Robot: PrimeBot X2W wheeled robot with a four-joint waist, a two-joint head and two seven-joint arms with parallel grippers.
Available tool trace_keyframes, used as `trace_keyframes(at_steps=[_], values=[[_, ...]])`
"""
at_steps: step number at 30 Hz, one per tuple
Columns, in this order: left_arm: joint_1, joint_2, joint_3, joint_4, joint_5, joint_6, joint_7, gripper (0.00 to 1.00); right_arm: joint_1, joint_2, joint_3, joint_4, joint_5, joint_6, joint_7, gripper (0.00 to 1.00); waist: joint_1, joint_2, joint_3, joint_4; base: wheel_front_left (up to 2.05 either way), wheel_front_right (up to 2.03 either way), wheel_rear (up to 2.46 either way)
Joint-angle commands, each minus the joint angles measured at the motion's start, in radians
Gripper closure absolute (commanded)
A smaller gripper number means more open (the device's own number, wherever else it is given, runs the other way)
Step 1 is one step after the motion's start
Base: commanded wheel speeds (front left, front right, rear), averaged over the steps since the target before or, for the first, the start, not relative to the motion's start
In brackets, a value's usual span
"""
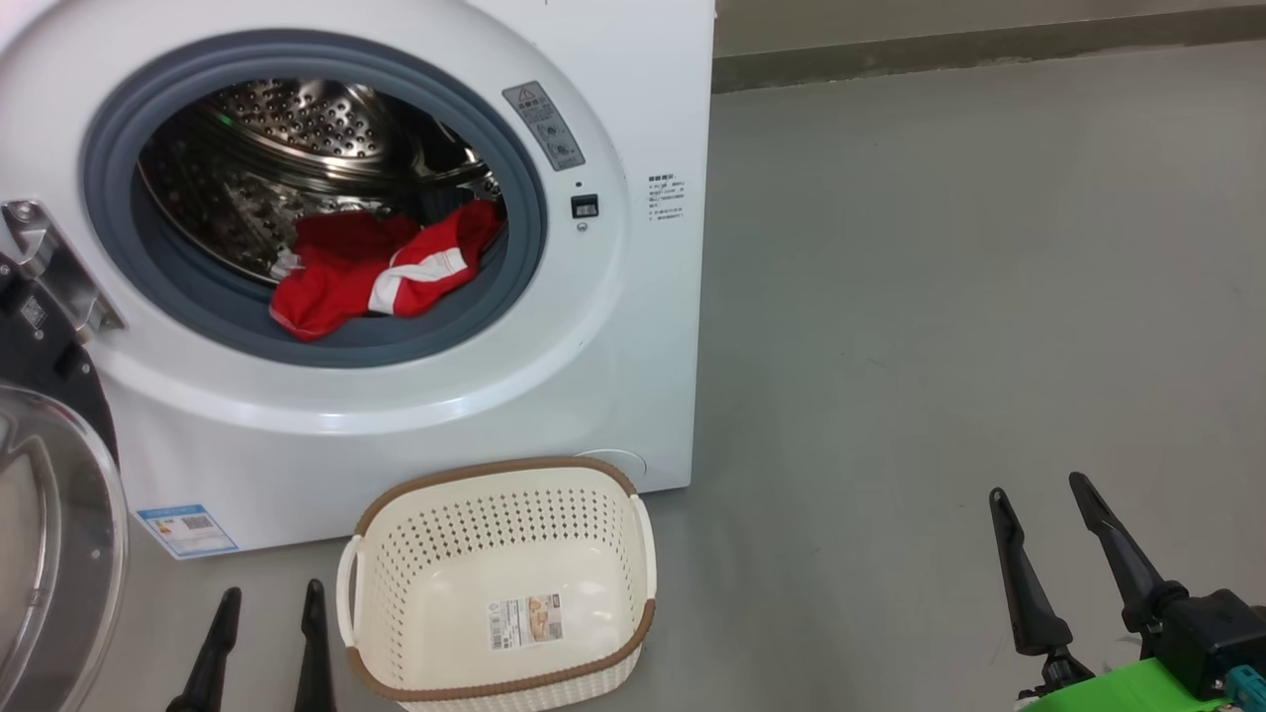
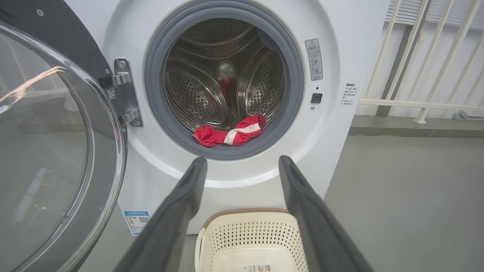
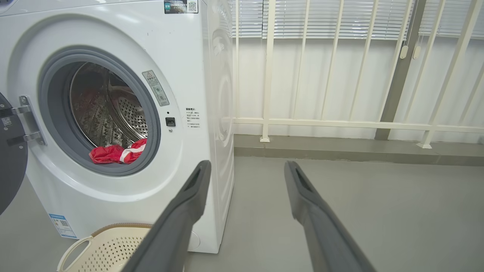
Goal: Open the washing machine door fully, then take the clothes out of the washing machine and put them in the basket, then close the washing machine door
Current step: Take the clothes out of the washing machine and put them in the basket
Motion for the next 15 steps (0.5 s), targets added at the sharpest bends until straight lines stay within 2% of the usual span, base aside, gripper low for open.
trace_keyframes(at_steps=[1,11,15], values=[[-0.032,0.007,0.037,-0.018,0.011,0.004,-0.012,0.00,-0.036,-0.019,0.022,-0.020,0.005,0.006,-0.006,0.00,0.0000,0.0000,0.002,0.000,1.16,-1.16,0.00],[-0.045,0.002,0.062,-0.010,-0.025,-0.008,-0.012,0.00,-0.041,-0.017,0.027,-0.012,0.009,0.006,-0.006,0.00,0.0000,0.0000,0.008,-0.007,1.75,-1.74,0.00],[-0.046,0.001,0.061,-0.002,-0.030,-0.020,-0.012,0.00,-0.043,-0.016,0.028,-0.008,0.008,0.006,-0.006,0.00,0.0000,0.0000,0.006,-0.009,1.22,-1.22,0.00]])
